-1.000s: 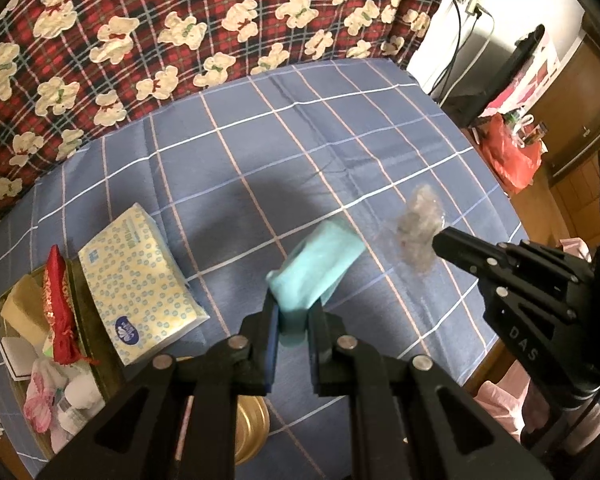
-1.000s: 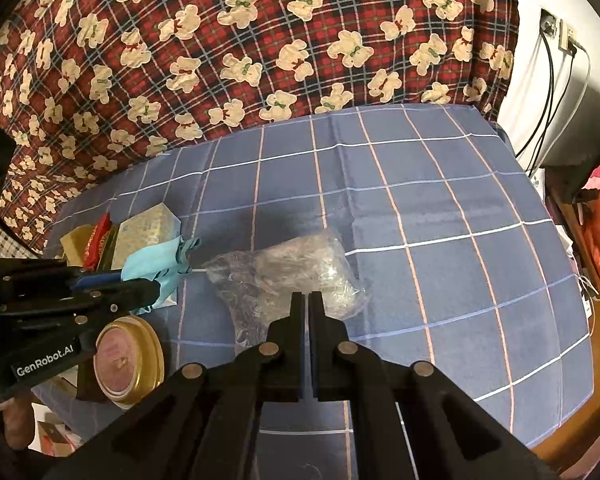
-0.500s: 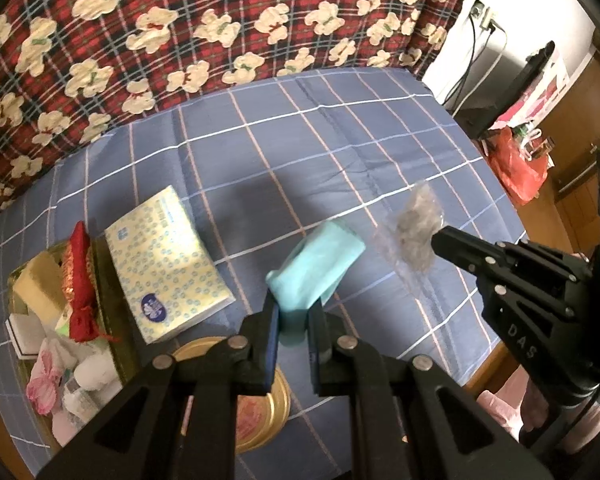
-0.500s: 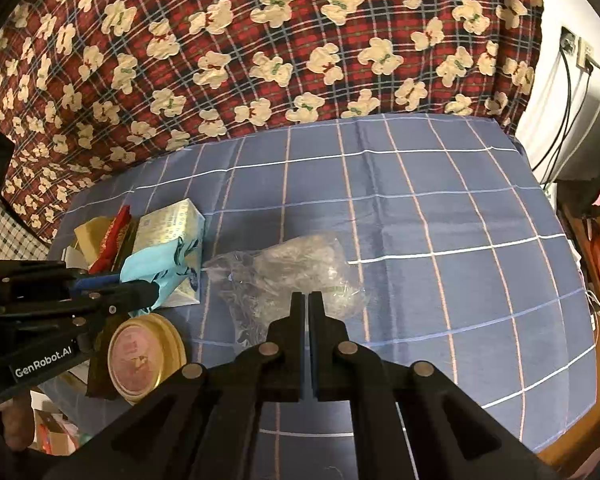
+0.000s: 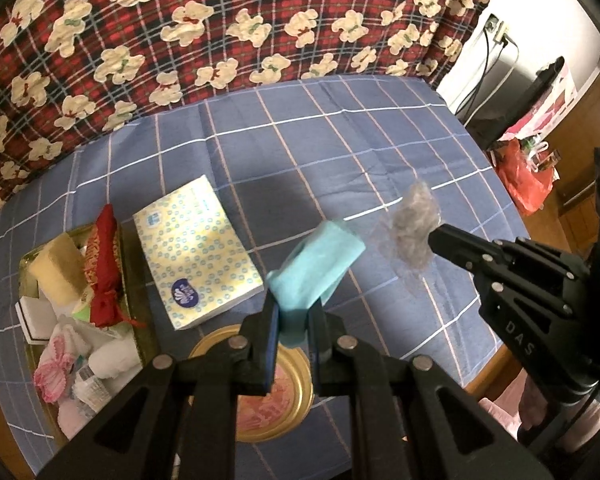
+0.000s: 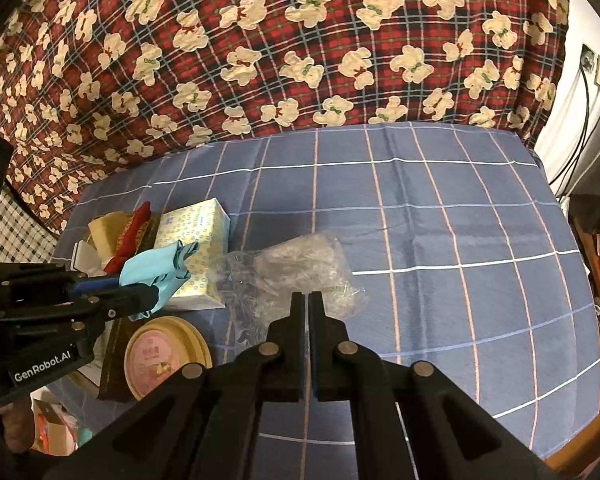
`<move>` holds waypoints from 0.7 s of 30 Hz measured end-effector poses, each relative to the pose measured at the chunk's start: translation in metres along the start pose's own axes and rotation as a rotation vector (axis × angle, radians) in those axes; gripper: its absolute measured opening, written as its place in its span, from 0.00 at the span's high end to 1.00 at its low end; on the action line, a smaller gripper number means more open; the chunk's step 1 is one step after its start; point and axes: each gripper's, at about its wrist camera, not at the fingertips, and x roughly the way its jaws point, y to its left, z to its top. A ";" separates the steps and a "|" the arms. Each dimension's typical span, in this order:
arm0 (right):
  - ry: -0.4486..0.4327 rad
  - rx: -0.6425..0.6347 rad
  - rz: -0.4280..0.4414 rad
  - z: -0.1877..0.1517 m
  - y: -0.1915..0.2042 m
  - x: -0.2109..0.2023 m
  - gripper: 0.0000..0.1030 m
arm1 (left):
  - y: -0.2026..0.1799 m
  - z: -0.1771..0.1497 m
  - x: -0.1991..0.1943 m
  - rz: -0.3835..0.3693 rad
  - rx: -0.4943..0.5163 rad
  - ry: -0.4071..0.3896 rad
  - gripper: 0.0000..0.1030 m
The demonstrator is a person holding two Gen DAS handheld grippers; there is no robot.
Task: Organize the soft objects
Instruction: 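Lift the teal cloth and plastic bag and carry them over the tray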
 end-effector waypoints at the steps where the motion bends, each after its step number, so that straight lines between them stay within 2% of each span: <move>1: 0.000 -0.002 0.001 0.001 0.001 0.000 0.98 | 0.002 0.000 0.000 0.001 -0.003 -0.001 0.91; 21: 0.012 -0.063 0.042 0.022 0.041 0.019 0.98 | 0.049 -0.003 -0.009 0.029 -0.073 -0.012 0.91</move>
